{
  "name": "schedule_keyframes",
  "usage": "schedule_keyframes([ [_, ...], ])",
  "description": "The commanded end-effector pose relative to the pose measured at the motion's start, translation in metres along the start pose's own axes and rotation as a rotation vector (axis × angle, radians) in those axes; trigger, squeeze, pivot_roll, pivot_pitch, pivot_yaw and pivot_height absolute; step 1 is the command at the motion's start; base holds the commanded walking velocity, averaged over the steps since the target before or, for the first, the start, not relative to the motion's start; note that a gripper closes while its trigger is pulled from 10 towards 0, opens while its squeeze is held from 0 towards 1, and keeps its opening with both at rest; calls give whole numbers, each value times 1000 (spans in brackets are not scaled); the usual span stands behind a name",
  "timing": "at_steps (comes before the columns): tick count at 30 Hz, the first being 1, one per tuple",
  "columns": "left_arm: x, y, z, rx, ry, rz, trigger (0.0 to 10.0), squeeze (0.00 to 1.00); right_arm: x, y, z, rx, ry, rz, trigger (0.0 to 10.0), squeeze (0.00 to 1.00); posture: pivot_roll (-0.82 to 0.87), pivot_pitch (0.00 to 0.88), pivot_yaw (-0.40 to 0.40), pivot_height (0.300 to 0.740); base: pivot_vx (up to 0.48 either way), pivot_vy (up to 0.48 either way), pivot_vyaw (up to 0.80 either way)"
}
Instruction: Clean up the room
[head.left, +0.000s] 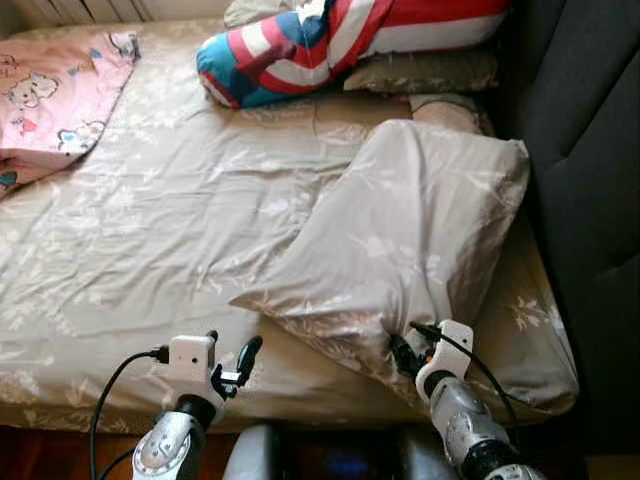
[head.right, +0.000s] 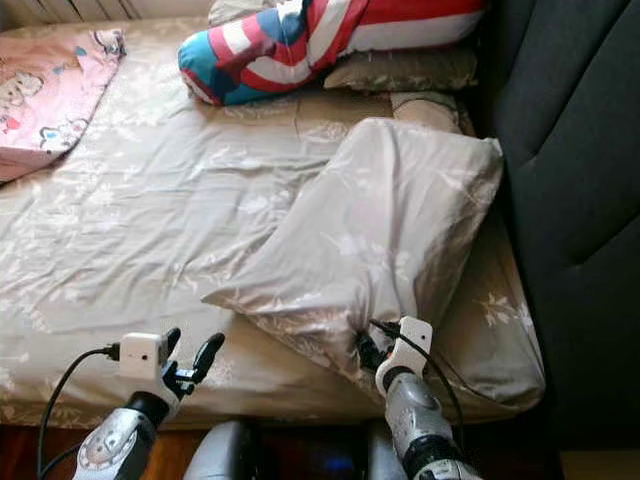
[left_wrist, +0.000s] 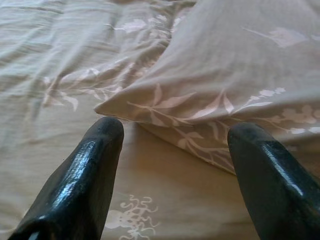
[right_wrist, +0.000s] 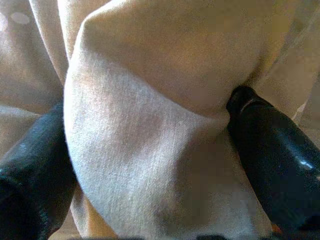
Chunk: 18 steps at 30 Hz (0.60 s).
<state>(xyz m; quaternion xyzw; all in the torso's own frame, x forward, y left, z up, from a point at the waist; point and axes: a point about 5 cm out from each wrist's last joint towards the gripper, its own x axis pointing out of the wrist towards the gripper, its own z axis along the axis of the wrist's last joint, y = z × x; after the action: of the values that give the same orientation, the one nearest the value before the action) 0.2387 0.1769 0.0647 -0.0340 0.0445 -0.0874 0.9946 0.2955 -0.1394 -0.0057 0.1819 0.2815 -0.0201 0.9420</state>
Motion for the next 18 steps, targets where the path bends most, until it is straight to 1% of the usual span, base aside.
schedule_keyframes([
  [1,-9,2,-4,-8,40,13,10000,0,-5,5,-31,-2,115,13,0,0,92,333,84,656,0,0,0],
  [4,-10,1,-4,-10,47,11,10000,0,-5,4,-33,-21,122,12,0,0,87,334,82,656,0,0,0],
  [12,-8,-1,-3,-19,62,17,10000,0,-9,-1,-43,-26,132,15,0,0,79,323,74,656,0,0,0],
  [18,-4,-2,-2,-25,60,21,10000,0,-12,-1,-50,-25,141,21,0,0,67,312,63,656,0,0,0],
])
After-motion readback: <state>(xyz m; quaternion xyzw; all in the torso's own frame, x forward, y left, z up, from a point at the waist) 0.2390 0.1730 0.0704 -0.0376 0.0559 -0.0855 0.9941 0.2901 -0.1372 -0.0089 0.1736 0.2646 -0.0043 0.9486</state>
